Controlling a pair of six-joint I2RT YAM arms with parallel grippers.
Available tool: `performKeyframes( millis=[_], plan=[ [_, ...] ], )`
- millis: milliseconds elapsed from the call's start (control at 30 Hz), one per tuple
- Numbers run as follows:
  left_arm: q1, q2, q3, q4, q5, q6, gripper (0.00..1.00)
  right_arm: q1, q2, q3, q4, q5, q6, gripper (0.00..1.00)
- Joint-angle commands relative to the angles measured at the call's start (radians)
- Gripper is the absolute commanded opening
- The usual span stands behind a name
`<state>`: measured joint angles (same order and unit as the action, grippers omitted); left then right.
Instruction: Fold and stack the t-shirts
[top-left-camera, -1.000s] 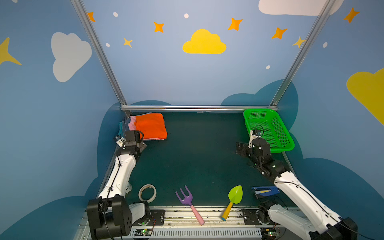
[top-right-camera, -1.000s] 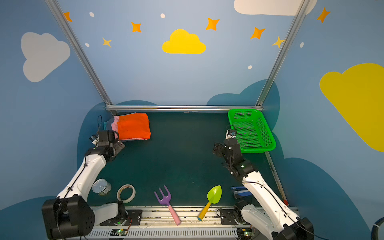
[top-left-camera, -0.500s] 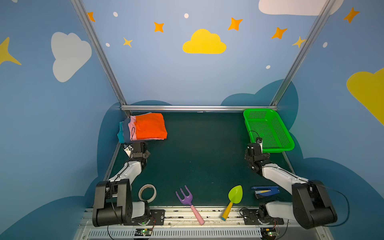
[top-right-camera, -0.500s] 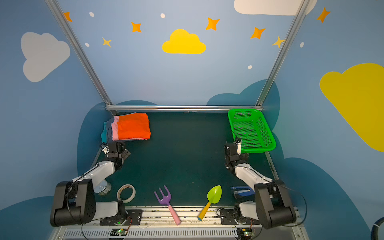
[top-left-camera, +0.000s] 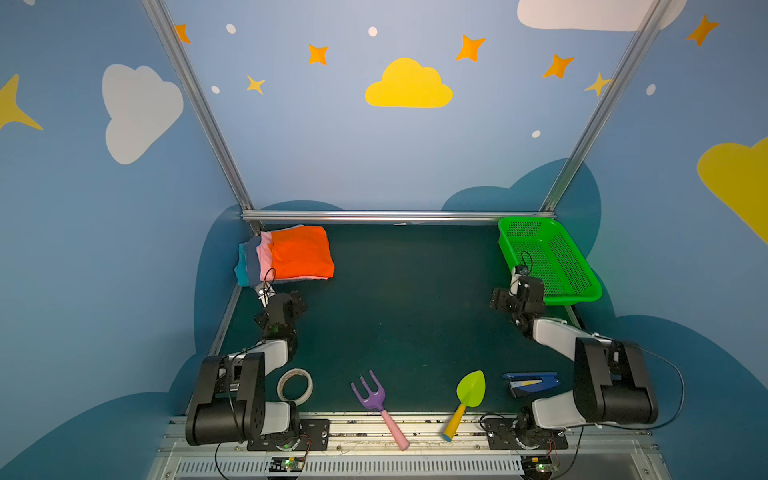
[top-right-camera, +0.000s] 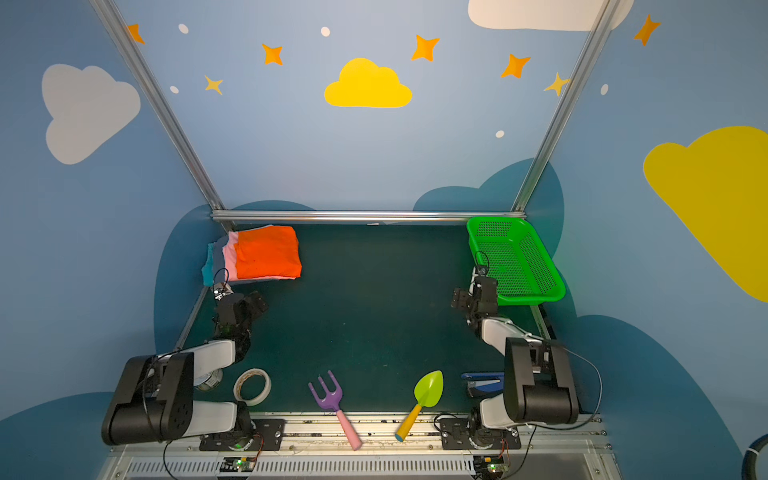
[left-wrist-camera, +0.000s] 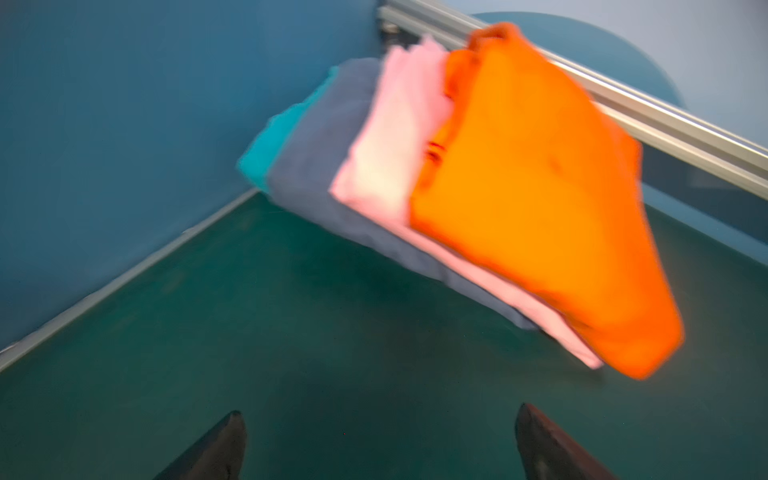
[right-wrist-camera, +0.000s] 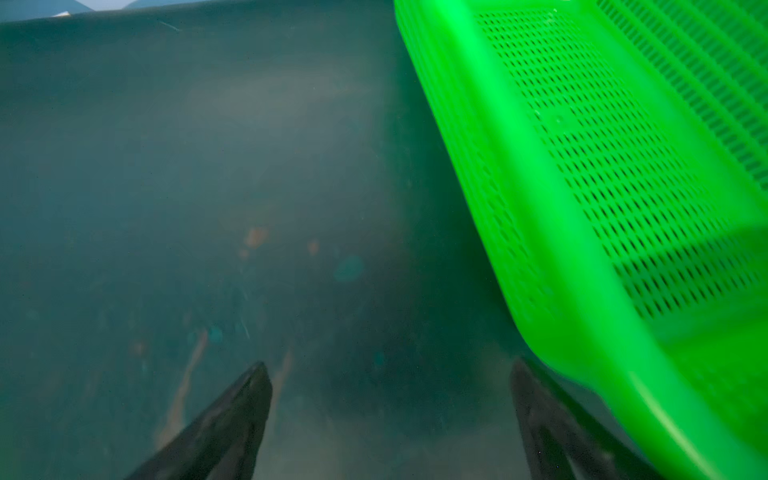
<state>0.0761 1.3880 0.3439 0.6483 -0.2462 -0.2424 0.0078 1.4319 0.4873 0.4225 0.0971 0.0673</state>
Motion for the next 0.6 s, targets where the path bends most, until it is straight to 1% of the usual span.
performKeyframes(
  millis=[0,33,67,100,133,167,200,267,300,433,567],
  plan=[
    [-0.015,0.124,-0.002,0.249,0.204,0.147,1.00,-0.001,0.041,-0.115,0.390,-0.159,-0.044,0.91],
    [-0.021,0.183,0.017,0.303,0.284,0.190,1.00,-0.001,0.060,-0.085,0.358,-0.207,-0.082,0.91],
    [-0.024,0.176,0.045,0.218,0.315,0.199,1.00,0.000,0.068,-0.044,0.286,-0.243,-0.122,0.91],
    [-0.020,0.129,0.073,0.094,0.276,0.192,1.00,-0.005,0.040,-0.019,0.175,-0.222,-0.107,0.91],
    [-0.022,0.118,0.074,0.080,0.242,0.184,1.00,-0.003,0.021,0.025,0.056,-0.190,-0.042,0.91],
    [-0.022,0.144,0.058,0.148,0.239,0.162,1.00,0.001,0.020,0.082,-0.064,-0.165,-0.008,0.91],
    [-0.022,0.145,0.055,0.155,0.241,0.159,1.00,0.011,0.021,0.065,-0.027,-0.148,-0.016,0.91],
    [-0.024,0.124,0.074,0.086,0.238,0.182,1.00,0.026,0.007,0.046,-0.004,-0.134,-0.025,0.91],
    [-0.024,0.134,0.070,0.107,0.237,0.179,1.00,0.030,0.014,0.058,-0.020,-0.136,-0.028,0.91],
    [-0.027,0.127,0.073,0.092,0.236,0.183,1.00,0.015,0.021,0.069,-0.033,-0.161,-0.024,0.91],
    [-0.033,0.129,0.073,0.094,0.224,0.184,1.00,0.016,0.019,0.068,-0.032,-0.157,-0.023,0.91]
  ],
)
